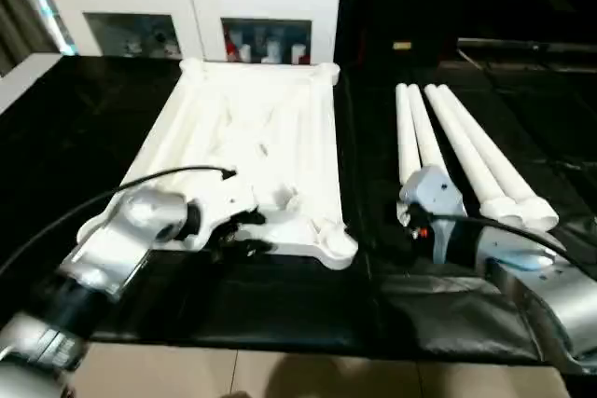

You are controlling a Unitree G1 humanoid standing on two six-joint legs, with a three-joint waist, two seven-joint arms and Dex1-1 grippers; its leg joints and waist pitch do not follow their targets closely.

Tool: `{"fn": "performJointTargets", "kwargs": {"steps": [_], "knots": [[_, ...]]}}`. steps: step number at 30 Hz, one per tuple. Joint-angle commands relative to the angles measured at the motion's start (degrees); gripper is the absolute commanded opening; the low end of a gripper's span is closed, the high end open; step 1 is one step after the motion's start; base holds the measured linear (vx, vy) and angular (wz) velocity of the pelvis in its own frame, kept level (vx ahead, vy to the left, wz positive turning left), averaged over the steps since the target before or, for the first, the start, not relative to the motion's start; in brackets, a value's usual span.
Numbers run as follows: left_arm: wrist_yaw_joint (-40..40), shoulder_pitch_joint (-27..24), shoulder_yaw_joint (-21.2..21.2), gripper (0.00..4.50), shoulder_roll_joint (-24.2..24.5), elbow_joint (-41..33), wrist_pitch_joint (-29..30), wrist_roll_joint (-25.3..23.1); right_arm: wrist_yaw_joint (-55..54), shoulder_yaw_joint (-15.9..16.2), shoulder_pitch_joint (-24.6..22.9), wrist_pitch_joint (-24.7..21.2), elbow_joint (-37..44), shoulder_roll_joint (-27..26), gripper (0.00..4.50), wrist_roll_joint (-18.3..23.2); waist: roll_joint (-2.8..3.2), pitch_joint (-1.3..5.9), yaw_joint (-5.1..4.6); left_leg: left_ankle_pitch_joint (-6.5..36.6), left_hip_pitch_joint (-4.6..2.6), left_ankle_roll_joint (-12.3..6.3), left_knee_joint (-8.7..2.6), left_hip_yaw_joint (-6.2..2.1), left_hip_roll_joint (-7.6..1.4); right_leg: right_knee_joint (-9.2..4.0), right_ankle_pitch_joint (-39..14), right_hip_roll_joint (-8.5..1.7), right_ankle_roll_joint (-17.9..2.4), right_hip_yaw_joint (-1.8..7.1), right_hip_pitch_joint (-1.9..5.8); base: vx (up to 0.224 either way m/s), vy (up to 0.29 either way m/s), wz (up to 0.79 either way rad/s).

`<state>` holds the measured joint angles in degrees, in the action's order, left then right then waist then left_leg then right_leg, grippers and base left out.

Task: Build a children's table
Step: Move table base

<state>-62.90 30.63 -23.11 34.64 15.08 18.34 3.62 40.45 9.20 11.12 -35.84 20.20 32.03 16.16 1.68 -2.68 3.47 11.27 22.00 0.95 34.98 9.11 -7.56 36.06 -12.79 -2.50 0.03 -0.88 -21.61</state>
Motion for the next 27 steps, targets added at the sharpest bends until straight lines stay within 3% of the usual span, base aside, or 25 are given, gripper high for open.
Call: {"fn": "performJointTargets", "kwargs": {"steps": [1, 9, 10, 11, 15, 22, 27], "knots": [[-1.3, 1.3, -0.5, 1.81, -0.2, 0.5, -0.2, -0.1, 0.9, -0.1, -0.4, -1.5, 1.7, 0.8, 4.5, 1.1, 0.44, 3.29, 0.24, 9.5, -1.4, -0.14, -4.4, -2.05, -5.29, -3.75, 0.6, -6.11, -15.1, 2.66, 2.3, 0.0, 0.0, 0.0], [-4.7, 3.1, -1.0, 1.02, -1.8, 3.4, -0.1, 0.5, 3.6, 0.3, -1.9, -3.4, 3.7, 3.3, 4.5, 2.8, 0.27, 3.18, 0.37, 9.7, -1.4, -0.67, -4.35, -1.97, -5.33, -3.93, -0.5, -6.19, -15.5, 2.68, 2.35, 0.0, 0.0, 0.0], [-4.8, 3.5, -0.9, 0.93, -2.1, 4.4, -0.4, 0.5, 3.9, 0.4, -1.9, -3.9, 3.9, 3.5, 4.5, 3.1, 0.79, 3.22, 0.47, 9.9, -1.44, -0.5, -4.29, -2.09, -5.34, -3.89, -0.9, -6.26, -15.7, 2.69, 2.33, 0.0, 0.0, 0.0], [-4.7, 3.7, -0.9, 0.93, -2.3, 5.0, -0.5, 0.4, 4.1, 0.4, -2.0, -4.2, 4.1, 3.7, 4.5, 3.3, 0.42, 3.21, 0.31, 10.2, -1.38, -0.47, -4.3, -2.04, -5.3, -3.94, -0.9, -6.12, -15.8, 2.68, 2.4, 0.0, 0.0, 0.0], [-4.6, 4.7, -0.7, 0.58, -3.0, 7.3, -1.4, -0.7, 4.8, 0.8, -1.9, -4.8, 4.3, 4.1, 4.5, 3.6, 0.22, 3.18, 0.48, 9.9, -1.39, -0.46, -4.38, -2.07, -5.47, -3.94, -1.4, -6.29, -15.9, 2.67, 2.41, 0.0, 0.0, 0.0], [-5.4, 5.3, -1.5, 0.08, -2.8, 8.1, -2.8, -2.5, 5.1, 1.3, -1.7, -4.8, 4.0, 4.3, 4.5, 3.7, 0.2, 3.17, 0.67, 9.7, -1.44, -0.61, -4.36, -1.74, -5.63, -4.09, -2.6, -6.34, -15.5, 2.66, 2.25, 0.0, 0.0, 0.0], [-5.4, 4.5, -2.9, 0.04, -1.8, 8.1, -5.4, -4.8, 5.1, 1.6, -1.8, -4.7, 3.9, 4.6, 4.5, 3.1, 0.08, 3.22, 0.44, 9.2, -1.29, -0.69, -4.33, -1.66, -5.57, -3.95, -1.4, -6.38, -15.3, 2.68, 2.39, 0.0, 0.0, 0.0]]}}
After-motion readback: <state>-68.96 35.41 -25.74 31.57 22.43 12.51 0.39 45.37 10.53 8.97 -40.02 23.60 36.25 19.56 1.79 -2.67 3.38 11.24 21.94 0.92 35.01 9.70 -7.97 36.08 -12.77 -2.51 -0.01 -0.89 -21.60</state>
